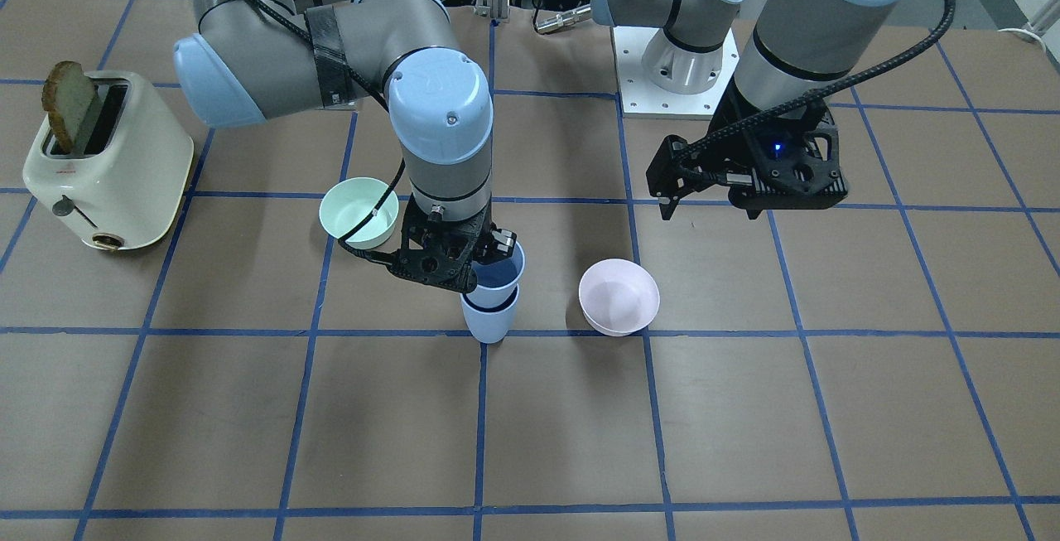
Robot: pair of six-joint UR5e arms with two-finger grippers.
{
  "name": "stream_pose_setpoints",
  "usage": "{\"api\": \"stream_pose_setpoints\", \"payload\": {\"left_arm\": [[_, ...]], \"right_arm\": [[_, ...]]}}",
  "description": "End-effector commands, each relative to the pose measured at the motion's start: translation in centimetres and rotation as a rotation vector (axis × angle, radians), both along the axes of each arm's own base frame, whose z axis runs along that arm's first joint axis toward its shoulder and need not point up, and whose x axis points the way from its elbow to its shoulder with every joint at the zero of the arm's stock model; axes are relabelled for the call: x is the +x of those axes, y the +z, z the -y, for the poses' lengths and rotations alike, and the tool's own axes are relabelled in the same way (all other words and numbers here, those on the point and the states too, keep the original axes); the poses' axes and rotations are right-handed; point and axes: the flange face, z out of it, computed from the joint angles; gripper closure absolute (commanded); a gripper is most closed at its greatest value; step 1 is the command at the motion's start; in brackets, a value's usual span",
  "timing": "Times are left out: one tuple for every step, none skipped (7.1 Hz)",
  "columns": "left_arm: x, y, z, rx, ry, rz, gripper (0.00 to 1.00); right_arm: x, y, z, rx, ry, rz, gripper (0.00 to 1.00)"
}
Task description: Stack blue cups with both arms
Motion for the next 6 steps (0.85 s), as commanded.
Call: {"api": "stream_pose_setpoints", "payload": {"left_arm": [[0.0, 0.1, 0.0, -0.002, -0.001, 0.0, 0.0], [0.0, 0.2, -0.1, -0.004, 0.0, 0.0, 0.0], [0.0, 0.3, -0.1, -0.005, -0.001, 0.002, 0.0], [0.0, 0.3, -0.1, -0.005, 0.001, 0.002, 0.0], [0.0, 0.3, -0.1, -0.007, 0.001, 0.002, 0.0], [0.0, 0.5, -0.1, -0.01, 0.001, 0.002, 0.0]], "right_arm": [[-0.5, 0.6, 0.8, -0.028, 0.0, 0.012, 0.08], [-0.5, 0.9, 0.9, -0.034, -0.002, 0.016, 0.04], [-1.6, 1.7, 1.4, -0.047, -0.02, 0.018, 0.0], [-3.2, 3.7, 2.6, -0.083, -0.041, 0.023, 0.0], [-6.2, 6.5, 4.1, -0.128, -0.026, 0.021, 0.0], [-10.9, 9.2, 4.8, -0.146, -0.023, 0.019, 0.0]]}}
